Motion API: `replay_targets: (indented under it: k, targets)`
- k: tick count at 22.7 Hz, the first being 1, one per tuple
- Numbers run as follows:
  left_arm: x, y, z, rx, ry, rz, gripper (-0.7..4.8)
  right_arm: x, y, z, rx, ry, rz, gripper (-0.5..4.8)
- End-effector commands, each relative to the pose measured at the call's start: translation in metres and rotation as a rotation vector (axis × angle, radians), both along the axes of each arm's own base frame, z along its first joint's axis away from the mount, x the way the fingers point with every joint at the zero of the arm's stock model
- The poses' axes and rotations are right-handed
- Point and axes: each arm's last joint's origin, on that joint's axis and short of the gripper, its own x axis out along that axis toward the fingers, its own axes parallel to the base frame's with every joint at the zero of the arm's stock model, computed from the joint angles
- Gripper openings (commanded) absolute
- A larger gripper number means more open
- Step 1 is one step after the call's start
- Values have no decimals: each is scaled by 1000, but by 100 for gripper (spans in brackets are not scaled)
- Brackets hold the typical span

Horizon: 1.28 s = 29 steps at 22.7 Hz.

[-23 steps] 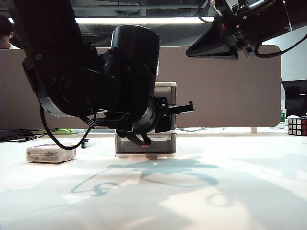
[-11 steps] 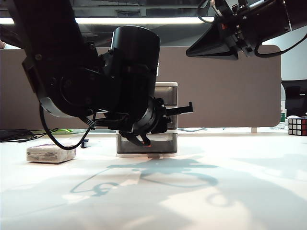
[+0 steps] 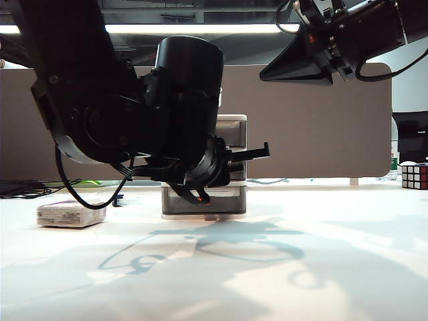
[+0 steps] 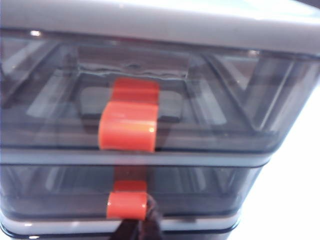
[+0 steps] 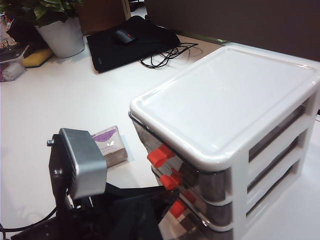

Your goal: Open the second layer of the drawer on the table, pick up a pack of napkins on the table and put it in, and finally close the drawer.

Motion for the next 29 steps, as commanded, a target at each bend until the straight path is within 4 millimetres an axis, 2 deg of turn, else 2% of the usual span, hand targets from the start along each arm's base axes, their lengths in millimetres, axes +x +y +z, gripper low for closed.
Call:
replay_targets:
  k: [1,11,12,14,16,29]
  targets:
    - [1,0,3,-6,-15,29,-6,2,1,-1,-4,-2,0,-5]
    - [-1,3,-1,18,-2,28,-6,17,6,-24,-17,45,4,-4]
    - [-3,4,-3,49,2,24,7,17,6,-24,-17,43,4,-5]
    - [-5,6,-7,68,10,20,100,17,6,-24,-15,38,5,-4]
    - [-6,7,-8,72,14,20,135,17,6,-23,-14,35,4,-5]
    - [-5,7,-3,29,-21,13,134,17,6,-23,-14,35,5,-4]
